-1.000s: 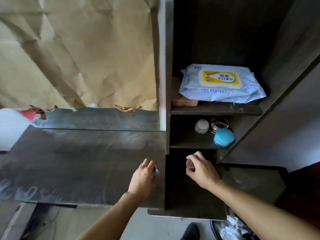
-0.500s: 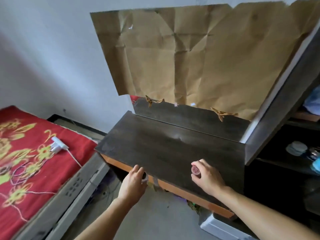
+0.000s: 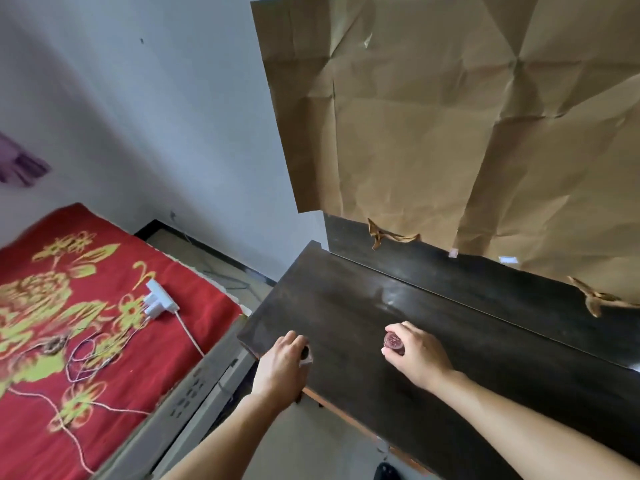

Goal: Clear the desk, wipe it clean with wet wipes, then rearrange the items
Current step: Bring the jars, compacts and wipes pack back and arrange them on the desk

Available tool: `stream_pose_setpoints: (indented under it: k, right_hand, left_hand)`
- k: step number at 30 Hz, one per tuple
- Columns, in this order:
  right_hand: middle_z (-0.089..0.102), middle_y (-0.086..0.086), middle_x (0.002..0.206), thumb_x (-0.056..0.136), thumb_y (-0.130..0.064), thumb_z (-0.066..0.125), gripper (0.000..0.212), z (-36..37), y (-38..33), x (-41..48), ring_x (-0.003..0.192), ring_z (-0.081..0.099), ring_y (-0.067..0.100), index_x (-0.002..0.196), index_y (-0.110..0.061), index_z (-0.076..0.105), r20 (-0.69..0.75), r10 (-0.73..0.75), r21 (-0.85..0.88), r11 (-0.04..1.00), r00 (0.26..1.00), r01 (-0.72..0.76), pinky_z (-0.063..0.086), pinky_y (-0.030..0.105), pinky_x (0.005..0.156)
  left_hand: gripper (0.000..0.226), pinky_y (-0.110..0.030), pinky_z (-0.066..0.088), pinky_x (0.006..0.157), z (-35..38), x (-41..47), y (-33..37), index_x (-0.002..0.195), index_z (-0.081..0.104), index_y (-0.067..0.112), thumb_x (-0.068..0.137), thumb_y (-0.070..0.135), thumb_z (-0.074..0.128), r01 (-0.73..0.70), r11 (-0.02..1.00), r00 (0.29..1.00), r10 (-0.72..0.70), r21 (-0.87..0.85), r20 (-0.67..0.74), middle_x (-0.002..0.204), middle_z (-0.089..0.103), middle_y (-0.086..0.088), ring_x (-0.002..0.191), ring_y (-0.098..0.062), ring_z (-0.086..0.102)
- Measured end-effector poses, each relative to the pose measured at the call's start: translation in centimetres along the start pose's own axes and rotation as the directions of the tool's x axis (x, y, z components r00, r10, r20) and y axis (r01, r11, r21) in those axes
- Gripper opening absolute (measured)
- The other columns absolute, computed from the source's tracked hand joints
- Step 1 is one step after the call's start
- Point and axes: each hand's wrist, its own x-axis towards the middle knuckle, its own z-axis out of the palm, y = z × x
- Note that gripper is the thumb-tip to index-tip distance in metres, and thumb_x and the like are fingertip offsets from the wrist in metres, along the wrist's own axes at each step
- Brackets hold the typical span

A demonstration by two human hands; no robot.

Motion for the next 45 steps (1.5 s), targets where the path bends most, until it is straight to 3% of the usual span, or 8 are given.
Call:
stream_pose_setpoints:
  k: [4, 10, 17, 23, 28, 35, 40, 45]
  right_hand:
    - [0.065, -0.007, 0.103, 0.079, -0.048, 0.064, 0.039, 1.2, -1.2, 5.4, 0.096, 0.063, 0.02, 0.112, -0.026, 0.061, 0.009, 0.002, -0.004, 1.0, 1.0, -0.002, 0.046, 0.031, 0.076]
    - [0.057, 0.0, 0.109, 0.082, -0.036, 0.065, 0.035, 3.0, -2.4, 11.9, 0.095, 0.062, 0.024, 0.114, -0.022, 0.059, 0.055, 0.071, 0.038, 0.997, 0.996, -0.073, 0.05, 0.034, 0.079]
    - [0.059, 0.002, 0.105, 0.079, -0.031, 0.069, 0.036, 5.7, -3.5, 18.6, 0.093, 0.062, 0.027, 0.11, -0.02, 0.056, -0.054, 0.264, -0.013, 0.964, 0.963, -0.265, 0.046, 0.031, 0.071]
    - [0.054, 0.001, 0.104, 0.079, -0.028, 0.069, 0.03, 9.5, -4.2, 24.3, 0.093, 0.06, 0.026, 0.106, -0.021, 0.055, -0.08, 0.36, -0.009, 0.932, 0.929, -0.362, 0.046, 0.033, 0.07]
    - [0.055, 0.001, 0.105, 0.077, -0.027, 0.071, 0.037, 12.3, -5.1, 26.6, 0.098, 0.058, 0.024, 0.111, -0.021, 0.057, -0.137, 0.396, 0.022, 0.918, 0.908, -0.396, 0.051, 0.037, 0.073]
    - [0.053, -0.001, 0.117, 0.08, -0.025, 0.069, 0.05, 11.5, -4.0, 24.1, 0.101, 0.059, 0.018, 0.127, -0.022, 0.051, -0.152, 0.424, 0.089, 0.905, 0.893, -0.415, 0.053, 0.034, 0.079]
    - [0.056, -0.005, 0.115, 0.086, -0.03, 0.06, 0.041, 8.4, -2.2, 17.9, 0.097, 0.06, 0.013, 0.126, -0.026, 0.052, -0.179, 0.521, 0.085, 0.853, 0.834, -0.515, 0.051, 0.033, 0.074]
    - [0.057, -0.005, 0.113, 0.088, -0.032, 0.058, 0.036, 4.9, -0.7, 8.9, 0.095, 0.06, 0.014, 0.123, -0.023, 0.056, -0.221, 0.612, 0.111, 0.79, 0.76, -0.603, 0.05, 0.033, 0.079]
  left_hand:
    - [0.026, -0.033, 0.048, 0.079, -0.5, 5.3, -2.4, 0.11, 0.058, 0.024, 0.085, 0.031, 0.06, -0.032, 0.999, 0.999, 0.032, 0.022, 0.01, 0.106, 0.056, 0.009, 0.102, -0.016, 0.05]
    - [0.024, -0.031, 0.045, 0.081, 0.4, 12.9, -5.4, 0.108, 0.057, 0.021, 0.084, 0.023, 0.059, -0.092, 0.996, 0.991, 0.093, -0.014, 0.094, 0.106, 0.056, 0.007, 0.102, -0.018, 0.047]
    - [0.023, -0.025, 0.039, 0.082, 2.6, 24.1, -8.4, 0.104, 0.056, 0.018, 0.084, 0.008, 0.058, -0.241, 0.971, 0.943, 0.237, -0.013, 0.234, 0.108, 0.053, 0.004, 0.103, -0.019, 0.045]
    - [0.029, -0.03, 0.044, 0.09, 5.8, 32.1, -9.7, 0.114, 0.058, 0.015, 0.086, 0.011, 0.059, -0.333, 0.942, 0.899, 0.334, -0.052, 0.282, 0.117, 0.056, 0.0, 0.108, -0.02, 0.046]
    - [0.029, -0.038, 0.048, 0.078, 7.2, 34.8, -9.8, 0.107, 0.06, 0.011, 0.08, 0.001, 0.058, -0.403, 0.901, 0.857, 0.432, -0.157, 0.281, 0.107, 0.06, -0.004, 0.099, -0.026, 0.051]
    - [0.048, -0.042, 0.05, 0.077, 5.8, 34.8, -9.6, 0.123, 0.057, 0.011, 0.077, 0.0, 0.06, -0.42, 0.89, 0.849, 0.455, -0.179, 0.269, 0.117, 0.055, -0.008, 0.107, -0.029, 0.052]
    - [0.028, -0.042, 0.053, 0.063, 3.7, 31.8, -6.9, 0.104, 0.065, 0.006, 0.076, 0.004, 0.066, -0.509, 0.851, 0.838, 0.524, -0.128, 0.151, 0.102, 0.062, -0.012, 0.092, -0.034, 0.058]
    - [0.012, -0.036, 0.047, 0.049, 3.2, 25.6, -0.8, 0.085, 0.061, 0.008, 0.075, 0.01, 0.067, -0.629, 0.769, 0.75, 0.639, -0.113, 0.172, 0.084, 0.061, -0.008, 0.074, -0.032, 0.062]
